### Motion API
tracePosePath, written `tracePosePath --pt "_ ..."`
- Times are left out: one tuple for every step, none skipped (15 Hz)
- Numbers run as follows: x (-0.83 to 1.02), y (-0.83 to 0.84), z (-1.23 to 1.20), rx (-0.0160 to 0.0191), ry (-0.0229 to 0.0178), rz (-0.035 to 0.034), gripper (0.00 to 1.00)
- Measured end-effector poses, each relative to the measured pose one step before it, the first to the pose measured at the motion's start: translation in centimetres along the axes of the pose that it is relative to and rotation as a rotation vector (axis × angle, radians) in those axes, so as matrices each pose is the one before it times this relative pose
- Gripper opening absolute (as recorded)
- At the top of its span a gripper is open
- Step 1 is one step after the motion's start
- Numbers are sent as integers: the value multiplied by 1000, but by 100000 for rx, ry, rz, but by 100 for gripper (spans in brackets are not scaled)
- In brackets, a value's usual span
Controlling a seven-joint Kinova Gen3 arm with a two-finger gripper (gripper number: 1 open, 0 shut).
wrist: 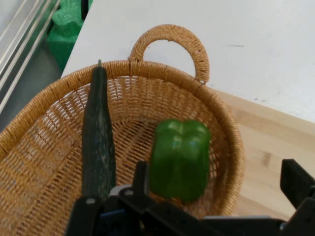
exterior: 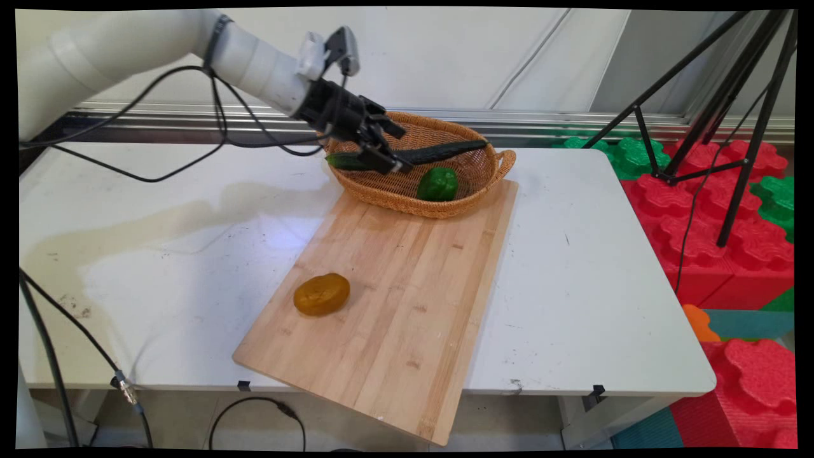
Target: Pick up the potato from the cutting board
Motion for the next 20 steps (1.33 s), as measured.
tracePosePath --pt "-85 217 -830 -375 190 361 100" --pt "-86 208 -804 -364 195 311 100" --pt "-111 303 -996 -551 173 383 100" --pt "-170 463 -1480 -744 203 595 100" --pt "-111 269 -797 -383 43 305 100" --pt "-150 371 -955 -449 -63 370 100" --pt "-106 240 -612 -293 -49 178 100" --pt "-166 408 -907 -479 -91 252 100" --pt "-117 269 -598 -253 -40 83 100" --pt "-158 429 -864 -496 -60 180 100" --pt "-219 616 -1241 -707 -18 183 100" --pt "-111 324 -654 -354 26 27 100" --pt "-117 373 -767 -440 60 87 100" --pt "-87 288 -603 -371 11 78 100" --pt "-96 311 -711 -374 84 69 100" --pt "-112 372 -894 -430 116 105 100" --pt "-52 195 -504 -261 74 75 100" --pt "-76 245 -642 -383 89 63 100" --pt "-76 216 -664 -300 180 24 100" --pt "-40 128 -434 -181 156 -30 100"
